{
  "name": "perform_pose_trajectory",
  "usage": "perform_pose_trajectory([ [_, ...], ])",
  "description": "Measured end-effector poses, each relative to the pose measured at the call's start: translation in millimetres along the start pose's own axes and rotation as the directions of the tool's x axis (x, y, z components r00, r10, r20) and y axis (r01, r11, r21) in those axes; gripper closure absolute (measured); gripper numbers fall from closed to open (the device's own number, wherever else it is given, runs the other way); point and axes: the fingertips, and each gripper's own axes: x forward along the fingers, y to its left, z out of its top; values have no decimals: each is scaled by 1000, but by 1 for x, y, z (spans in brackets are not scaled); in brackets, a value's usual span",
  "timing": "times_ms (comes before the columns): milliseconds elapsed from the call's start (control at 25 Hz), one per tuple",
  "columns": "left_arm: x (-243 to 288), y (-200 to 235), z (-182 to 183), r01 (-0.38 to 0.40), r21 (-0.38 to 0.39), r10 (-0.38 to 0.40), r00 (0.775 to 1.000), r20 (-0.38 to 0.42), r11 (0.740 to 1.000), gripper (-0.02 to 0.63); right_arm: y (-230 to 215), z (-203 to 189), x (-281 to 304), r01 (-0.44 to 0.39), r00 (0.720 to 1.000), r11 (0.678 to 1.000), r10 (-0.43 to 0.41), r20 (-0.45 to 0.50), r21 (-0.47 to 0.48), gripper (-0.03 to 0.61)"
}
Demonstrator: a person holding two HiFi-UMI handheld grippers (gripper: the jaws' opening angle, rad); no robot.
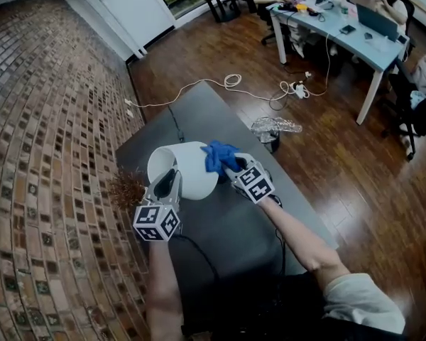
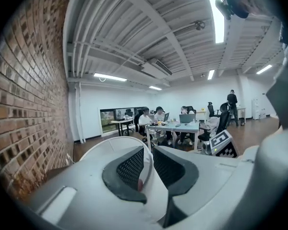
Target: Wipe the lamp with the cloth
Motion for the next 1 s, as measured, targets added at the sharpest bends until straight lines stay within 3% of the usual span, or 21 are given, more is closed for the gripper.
perform_pose_trajectory([
  [80,1,4,1,-5,-17,5,1000,0,1000,548,-17,-23,-6,42,997,998,-39,-62,52,492],
  [160,5,4,4,0,-23,0,1000,4,1000,548,-19,-7,-20,49,998,997,-47,-35,63,492],
  [280,11,2,12,13,-26,-12,1000,17,1000,548,10,71,-48,-19,990,1000,18,137,11,492],
  [360,15,-2,17,31,-34,-30,999,29,999,548,41,128,-65,-90,961,995,95,259,-32,492],
  [480,22,-6,21,48,-45,-46,998,36,998,548,79,154,-64,-154,940,982,180,289,-108,492],
  [600,26,-4,21,42,-44,-41,999,22,998,548,89,101,-37,-146,968,981,168,185,-129,492],
  [760,32,-2,18,39,-2,-39,999,-13,999,548,60,-19,-11,-51,998,993,47,-46,-110,492],
  [880,37,-6,10,33,113,-25,997,-71,993,548,28,-87,-20,28,979,1000,-26,-204,6,492],
  [1000,50,-7,3,36,307,6,991,-134,951,538,13,-102,-43,64,976,993,-42,-214,96,492],
])
